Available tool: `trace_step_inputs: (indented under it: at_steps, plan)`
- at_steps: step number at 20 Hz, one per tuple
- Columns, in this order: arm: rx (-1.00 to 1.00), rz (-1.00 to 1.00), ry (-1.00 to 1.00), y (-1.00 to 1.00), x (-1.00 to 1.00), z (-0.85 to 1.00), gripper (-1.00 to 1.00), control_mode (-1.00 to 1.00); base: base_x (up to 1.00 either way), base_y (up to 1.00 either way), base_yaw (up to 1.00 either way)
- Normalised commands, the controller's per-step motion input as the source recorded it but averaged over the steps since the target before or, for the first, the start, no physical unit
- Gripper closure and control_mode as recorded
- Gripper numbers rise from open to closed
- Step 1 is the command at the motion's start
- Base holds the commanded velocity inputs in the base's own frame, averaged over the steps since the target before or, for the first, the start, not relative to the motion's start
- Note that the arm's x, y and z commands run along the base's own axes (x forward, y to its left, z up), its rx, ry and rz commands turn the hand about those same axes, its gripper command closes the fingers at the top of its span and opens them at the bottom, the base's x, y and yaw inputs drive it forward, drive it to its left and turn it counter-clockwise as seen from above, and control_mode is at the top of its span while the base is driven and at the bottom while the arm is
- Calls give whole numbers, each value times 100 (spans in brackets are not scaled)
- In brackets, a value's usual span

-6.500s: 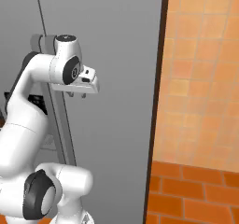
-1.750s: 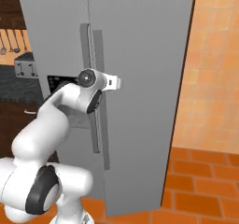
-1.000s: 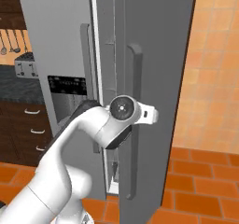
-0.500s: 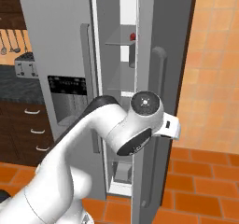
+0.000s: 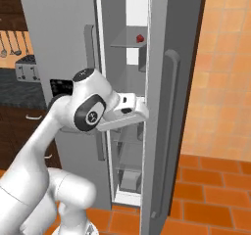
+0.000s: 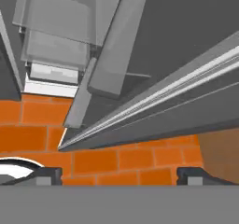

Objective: Take the strawberry from the fridge and place it on top of the pancake, located on the dining counter.

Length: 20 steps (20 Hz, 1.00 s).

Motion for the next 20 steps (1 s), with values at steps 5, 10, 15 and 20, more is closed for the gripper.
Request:
trace_step_inputs:
  at_steps: [5, 10, 15, 20]
  plan:
    - [-44, 1, 51, 63, 100, -49, -100, -100, 0, 0, 0]
    - [-19, 0, 9, 27, 93, -41, -100, -100, 0, 0, 0]
    - [-21, -2, 16, -22, 79, -38, -100, -100, 0, 0, 0]
    - [-19, -8, 11, -79, 51, -38, -100, -100, 0, 0, 0]
